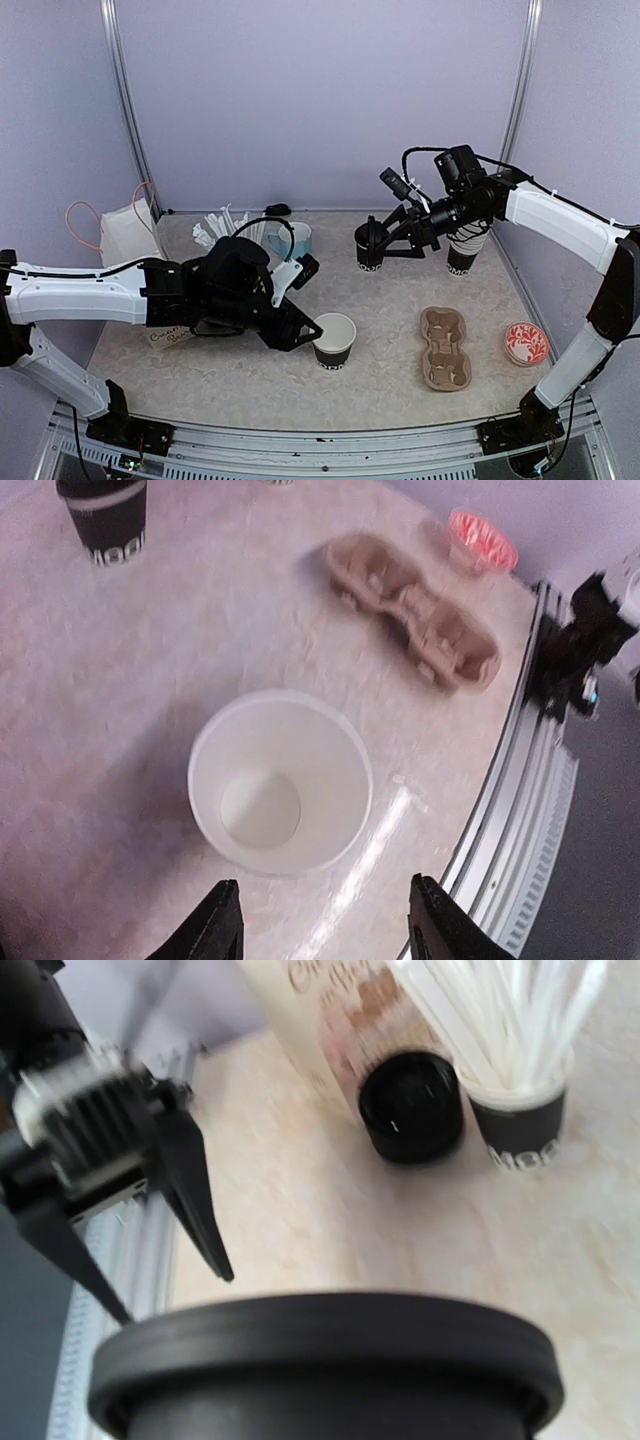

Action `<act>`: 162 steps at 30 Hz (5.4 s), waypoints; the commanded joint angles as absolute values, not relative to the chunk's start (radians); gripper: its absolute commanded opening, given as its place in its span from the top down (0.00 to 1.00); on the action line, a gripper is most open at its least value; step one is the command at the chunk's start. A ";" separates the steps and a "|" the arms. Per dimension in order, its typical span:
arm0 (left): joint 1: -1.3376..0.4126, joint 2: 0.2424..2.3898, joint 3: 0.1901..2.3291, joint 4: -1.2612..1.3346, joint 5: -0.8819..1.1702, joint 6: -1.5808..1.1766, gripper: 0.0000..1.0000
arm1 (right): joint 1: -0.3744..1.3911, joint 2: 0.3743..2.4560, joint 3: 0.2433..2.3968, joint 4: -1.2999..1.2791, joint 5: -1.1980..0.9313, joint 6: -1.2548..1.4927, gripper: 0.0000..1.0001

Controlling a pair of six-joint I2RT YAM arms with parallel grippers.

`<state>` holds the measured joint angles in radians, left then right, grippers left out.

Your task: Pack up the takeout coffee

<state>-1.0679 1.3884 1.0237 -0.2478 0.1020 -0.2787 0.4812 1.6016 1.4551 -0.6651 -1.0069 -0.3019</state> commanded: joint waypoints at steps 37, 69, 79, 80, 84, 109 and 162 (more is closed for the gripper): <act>-1.133 1.871 1.040 0.112 0.051 -0.027 0.48 | 0.634 1.600 1.524 -1.152 -0.568 -0.807 0.33; -1.141 1.564 0.756 0.117 -0.203 -0.185 0.44 | 0.802 1.812 1.655 -1.232 -0.361 -0.798 0.33; -1.142 1.565 0.754 0.111 -0.205 -0.189 0.44 | 0.804 1.769 1.681 -1.242 -0.350 -0.811 0.33; -1.141 1.564 0.754 0.109 -0.204 -0.189 0.44 | 0.804 1.766 1.670 -1.240 -0.337 -0.813 0.33; -1.141 1.564 0.757 0.106 -0.206 -0.190 0.44 | 0.804 1.767 1.645 -1.240 -0.304 -0.814 0.33; -1.125 1.577 0.722 0.160 -0.182 -0.236 0.44 | 0.834 1.824 1.660 -1.237 -0.302 -0.797 0.29; -1.018 1.637 0.970 0.181 0.174 -0.467 0.42 | 0.512 1.712 1.222 -0.803 -0.873 -0.398 0.20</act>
<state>-1.0176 1.6058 0.9531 0.2214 0.1654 -0.5034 0.5148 1.6848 1.2430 -0.8017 -0.8097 -0.3981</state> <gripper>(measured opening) 0.578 0.801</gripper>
